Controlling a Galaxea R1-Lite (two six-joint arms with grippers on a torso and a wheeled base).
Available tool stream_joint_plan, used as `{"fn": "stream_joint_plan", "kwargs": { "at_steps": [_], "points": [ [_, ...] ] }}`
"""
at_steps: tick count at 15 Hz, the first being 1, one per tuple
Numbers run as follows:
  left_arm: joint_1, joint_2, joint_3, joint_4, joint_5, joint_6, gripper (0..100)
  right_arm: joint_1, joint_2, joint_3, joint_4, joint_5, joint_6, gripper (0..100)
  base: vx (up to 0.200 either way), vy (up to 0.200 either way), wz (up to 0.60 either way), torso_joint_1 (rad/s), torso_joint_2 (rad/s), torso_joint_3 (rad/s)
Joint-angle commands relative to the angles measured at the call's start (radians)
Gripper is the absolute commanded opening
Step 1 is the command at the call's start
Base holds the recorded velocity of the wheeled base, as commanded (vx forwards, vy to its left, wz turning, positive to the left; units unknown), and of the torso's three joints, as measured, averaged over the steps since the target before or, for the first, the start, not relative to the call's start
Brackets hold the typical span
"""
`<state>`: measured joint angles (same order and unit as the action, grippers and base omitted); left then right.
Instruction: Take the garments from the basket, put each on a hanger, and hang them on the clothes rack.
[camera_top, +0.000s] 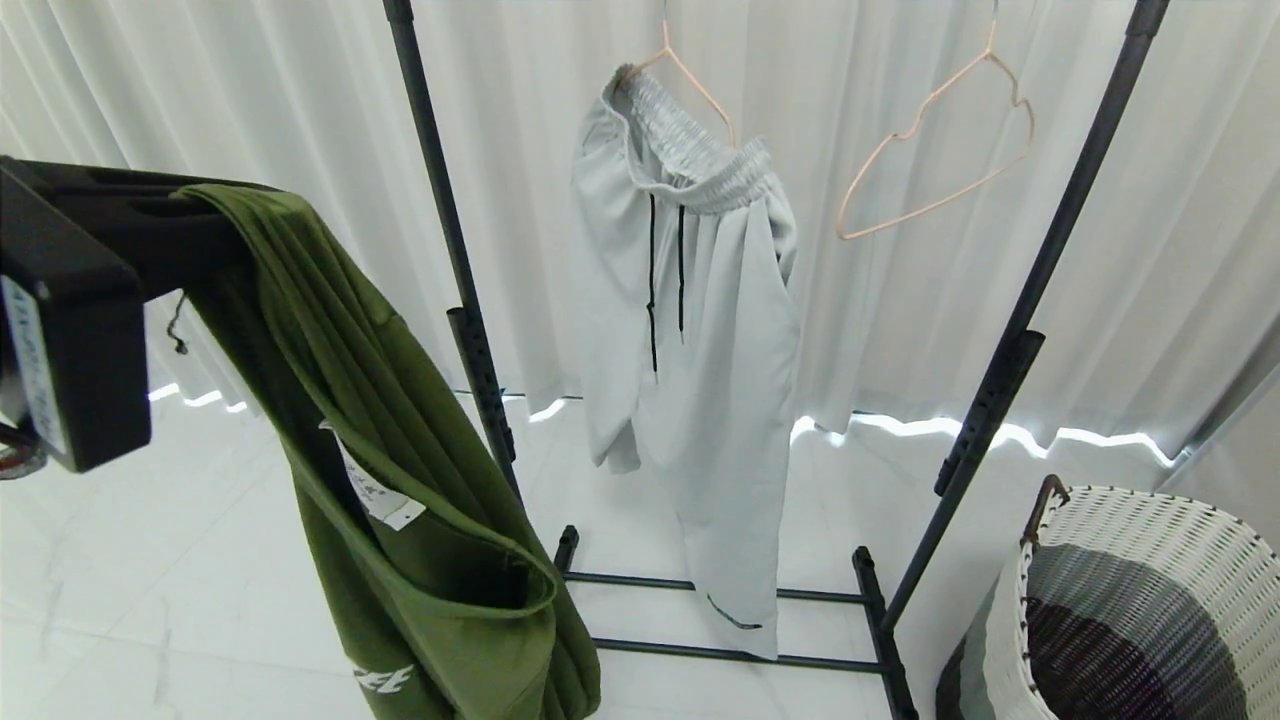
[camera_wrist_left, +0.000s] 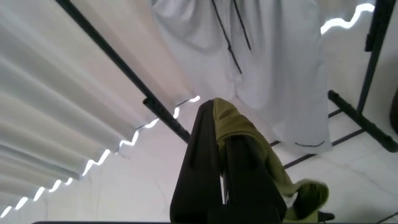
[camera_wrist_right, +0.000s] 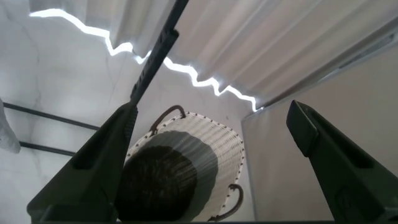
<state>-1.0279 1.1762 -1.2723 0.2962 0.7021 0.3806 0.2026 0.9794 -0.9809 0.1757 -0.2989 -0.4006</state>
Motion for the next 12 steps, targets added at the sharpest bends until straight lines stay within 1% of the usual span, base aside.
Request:
{"fn": "stream_joint_plan", "kwargs": {
  "at_steps": [1, 4, 6, 12],
  "points": [
    [0.009, -0.001, 0.001, 0.001, 0.000, 0.000, 0, 0.000, 0.002, 0.001, 0.001, 0.001, 0.003, 100, 0.000, 0.000, 0.00, 0.129, -0.48, -0.320],
    [0.009, -0.003, 0.001, 0.001, 0.000, -0.002, 0, 0.000, 0.004, 0.004, 0.001, 0.004, 0.006, 100, 0.000, 0.000, 0.00, 0.157, -0.47, -0.321],
    [0.009, -0.009, 0.002, 0.001, 0.000, -0.002, 0, 0.000, -0.001, 0.025, -0.001, 0.000, 0.006, 100, 0.000, 0.000, 0.00, 0.163, -0.47, -0.300],
    [0.011, -0.030, 0.019, 0.001, 0.000, 0.001, 0, 0.000, 0.001, 0.027, -0.001, -0.002, 0.006, 100, 0.000, 0.000, 0.00, 0.186, -0.48, -0.300]
  ]
}}
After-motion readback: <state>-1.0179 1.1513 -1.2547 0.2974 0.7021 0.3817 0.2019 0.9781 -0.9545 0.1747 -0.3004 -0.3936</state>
